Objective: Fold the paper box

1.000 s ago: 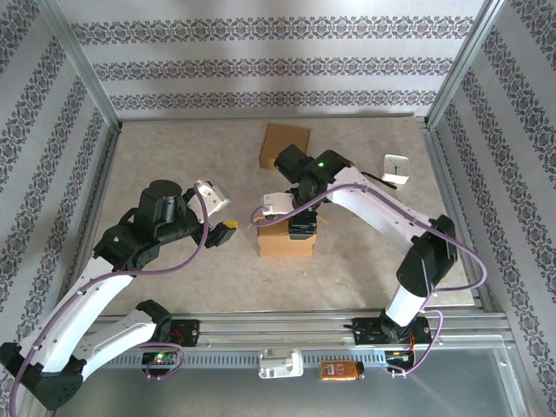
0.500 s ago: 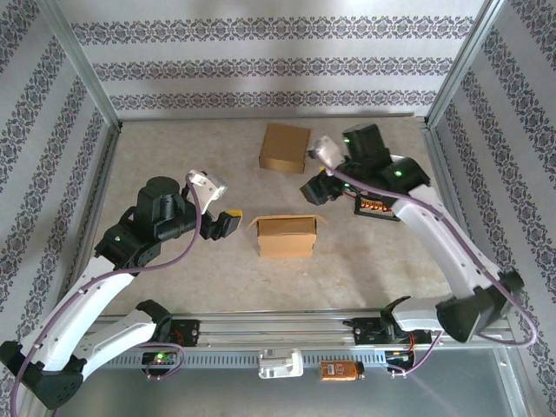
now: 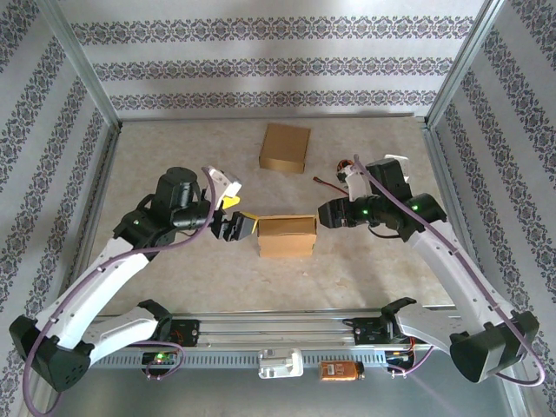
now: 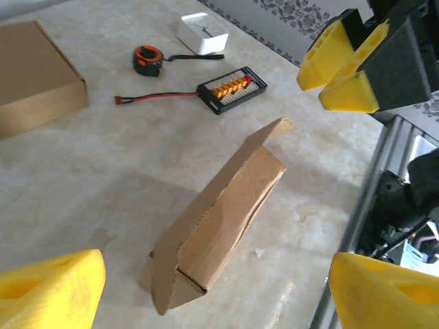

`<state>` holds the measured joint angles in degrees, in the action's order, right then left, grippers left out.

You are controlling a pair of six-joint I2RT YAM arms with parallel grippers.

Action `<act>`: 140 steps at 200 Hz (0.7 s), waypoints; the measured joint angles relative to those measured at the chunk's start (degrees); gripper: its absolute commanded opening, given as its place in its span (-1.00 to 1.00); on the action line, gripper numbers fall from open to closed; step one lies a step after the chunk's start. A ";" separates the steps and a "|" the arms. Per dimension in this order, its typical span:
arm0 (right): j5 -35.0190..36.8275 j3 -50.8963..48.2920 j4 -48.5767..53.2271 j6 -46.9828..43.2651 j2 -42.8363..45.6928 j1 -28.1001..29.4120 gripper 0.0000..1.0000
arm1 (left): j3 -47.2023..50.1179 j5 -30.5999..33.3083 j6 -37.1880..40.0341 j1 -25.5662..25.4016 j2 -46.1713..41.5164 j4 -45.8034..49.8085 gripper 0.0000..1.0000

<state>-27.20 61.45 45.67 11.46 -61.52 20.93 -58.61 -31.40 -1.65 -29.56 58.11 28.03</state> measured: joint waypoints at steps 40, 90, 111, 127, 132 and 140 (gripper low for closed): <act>3.13 -2.36 0.17 -2.23 -0.02 3.63 0.06 | 0.00 -0.96 -0.07 -0.85 2.91 0.83 0.70; 7.54 -2.75 -1.25 -6.21 -2.49 6.62 -0.12 | 0.00 0.11 0.11 -2.05 5.44 1.79 0.70; 8.41 -2.75 -2.14 -7.32 -3.45 6.62 -0.21 | 0.00 0.15 0.09 -2.23 5.44 1.77 0.70; 8.70 -2.78 -2.58 -7.80 -3.69 6.62 -0.29 | 0.00 0.35 0.09 -2.27 5.44 1.77 0.70; 8.76 -2.80 -2.69 -8.11 -3.69 6.62 -0.33 | 0.04 0.48 0.09 -2.25 5.44 1.77 0.70; 8.76 -2.86 -2.91 -8.33 -3.67 6.64 -0.40 | 0.15 0.79 0.07 -2.27 5.44 1.77 0.70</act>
<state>-18.44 58.59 42.76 3.14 -65.19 27.57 -58.46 -30.61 -1.58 -31.83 63.55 29.80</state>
